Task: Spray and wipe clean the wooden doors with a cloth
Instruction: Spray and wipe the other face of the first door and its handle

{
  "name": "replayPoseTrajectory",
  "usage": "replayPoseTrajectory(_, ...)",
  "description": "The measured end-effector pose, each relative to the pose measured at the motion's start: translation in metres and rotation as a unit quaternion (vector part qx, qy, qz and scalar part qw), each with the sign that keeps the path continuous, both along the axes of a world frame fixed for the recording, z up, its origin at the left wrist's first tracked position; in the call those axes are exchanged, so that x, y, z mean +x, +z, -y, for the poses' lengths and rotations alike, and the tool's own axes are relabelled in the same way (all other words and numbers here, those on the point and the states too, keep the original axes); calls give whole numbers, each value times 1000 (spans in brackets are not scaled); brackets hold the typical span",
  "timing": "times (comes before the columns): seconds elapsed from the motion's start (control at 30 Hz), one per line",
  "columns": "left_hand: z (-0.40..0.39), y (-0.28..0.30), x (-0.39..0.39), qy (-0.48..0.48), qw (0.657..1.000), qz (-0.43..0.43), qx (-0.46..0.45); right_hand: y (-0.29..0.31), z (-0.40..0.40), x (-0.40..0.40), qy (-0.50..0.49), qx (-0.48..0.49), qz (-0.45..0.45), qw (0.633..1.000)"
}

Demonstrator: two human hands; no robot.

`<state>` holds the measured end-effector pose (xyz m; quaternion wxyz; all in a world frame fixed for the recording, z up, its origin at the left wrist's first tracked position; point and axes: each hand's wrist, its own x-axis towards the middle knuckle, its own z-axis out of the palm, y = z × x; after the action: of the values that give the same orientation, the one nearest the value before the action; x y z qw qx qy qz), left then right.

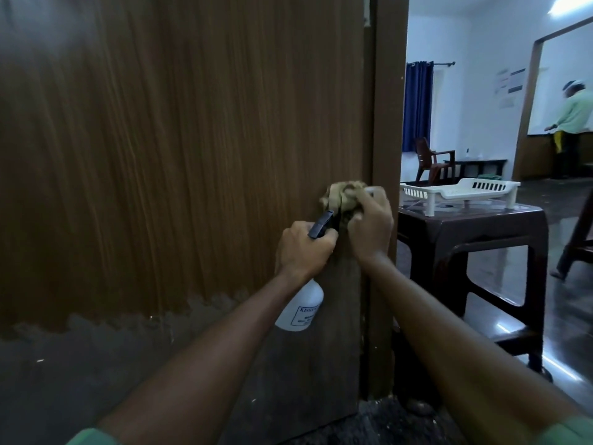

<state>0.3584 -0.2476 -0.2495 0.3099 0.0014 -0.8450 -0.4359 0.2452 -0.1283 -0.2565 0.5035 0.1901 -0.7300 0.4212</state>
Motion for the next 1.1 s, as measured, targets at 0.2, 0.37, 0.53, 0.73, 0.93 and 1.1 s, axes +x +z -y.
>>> replayPoseTrajectory(0.2,4,-12,-6,2,1000,4,-24,-71,0,15,-23,75,17,997)
replayPoseTrajectory(0.37,7,-27,-6,6,1000,11,-25,-57,0,7,-13,62,51,997)
replayPoseTrajectory(0.53,10,-66,10,7,995,47,-84,-86,3,17,-32,116,65,991)
replayPoseTrajectory(0.73,26,-101,31,24,984,115,-132,-144,-18,25,29,203,107,973)
replayPoseTrajectory(0.93,20,-113,24,19,980,132,-148,-104,-13,20,28,113,100,988)
replayPoseTrajectory(1.1,7,-117,12,74,973,146,-159,-110,-15,13,35,105,76,991)
